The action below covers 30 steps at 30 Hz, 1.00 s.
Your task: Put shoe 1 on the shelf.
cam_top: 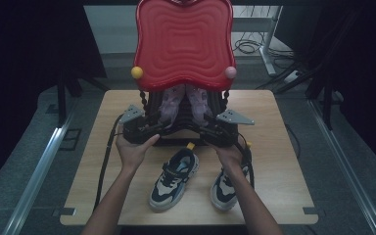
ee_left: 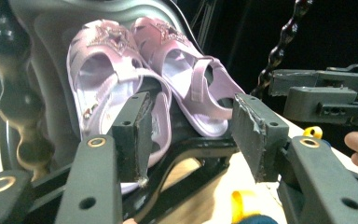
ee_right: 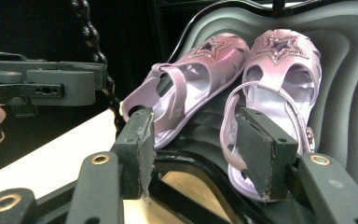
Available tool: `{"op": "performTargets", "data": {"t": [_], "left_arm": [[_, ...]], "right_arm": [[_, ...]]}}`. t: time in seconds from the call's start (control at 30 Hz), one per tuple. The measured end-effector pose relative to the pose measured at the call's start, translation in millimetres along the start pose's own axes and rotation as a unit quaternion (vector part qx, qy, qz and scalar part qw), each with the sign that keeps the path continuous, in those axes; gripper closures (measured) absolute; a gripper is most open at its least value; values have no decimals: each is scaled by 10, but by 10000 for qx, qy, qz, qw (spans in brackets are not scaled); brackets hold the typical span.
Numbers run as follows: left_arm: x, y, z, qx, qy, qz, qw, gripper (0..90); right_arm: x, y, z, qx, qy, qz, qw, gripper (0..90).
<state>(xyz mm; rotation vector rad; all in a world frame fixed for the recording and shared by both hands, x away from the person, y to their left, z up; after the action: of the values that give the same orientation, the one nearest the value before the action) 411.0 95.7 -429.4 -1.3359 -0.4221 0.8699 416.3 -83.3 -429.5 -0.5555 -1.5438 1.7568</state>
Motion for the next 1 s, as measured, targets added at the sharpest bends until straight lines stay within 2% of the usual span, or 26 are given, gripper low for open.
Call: {"op": "performTargets", "data": {"t": [0.17, 0.3, 0.5, 0.6, 0.83, 1.0], "left_arm": [[-44, 69, 108, 31, 22, -52, 10000, 485], [-73, 142, 194, 97, 63, -139, 9998, 482], [-74, 247, 277, 202, 96, -137, 9997, 480], [-56, 316, 333, 258, 91, -101, 9996, 481], [-60, 443, 525, 366, 123, -49, 9992, 481], [-59, 587, 682, 461, 234, 129, 9986, 482]], "right_arm": [[-3, 63, 107, 53, -101, -47, 9999, 465], [3, 149, 255, 162, -134, 20, 9998, 456], [-7, 207, 419, 157, -172, 23, 9997, 450], [-21, 257, 544, 192, -149, 68, 9997, 447], [-82, 353, 685, 243, -148, -51, 9996, 447], [-121, 480, 784, 401, -207, -55, 9990, 450]]}}
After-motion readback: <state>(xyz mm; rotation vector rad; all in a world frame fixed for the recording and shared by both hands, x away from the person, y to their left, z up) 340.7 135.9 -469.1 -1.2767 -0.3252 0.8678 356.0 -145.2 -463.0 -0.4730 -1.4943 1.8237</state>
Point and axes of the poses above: each handheld gripper's, and its own axes: z roughly backward along the jaws, y roughly out of its underside, x roughly to its left, the point moved 8 cm from there along -z, roughly forward along the jaws, and after that the axes turned 4 degrees about -x, right-handed, at the moved point
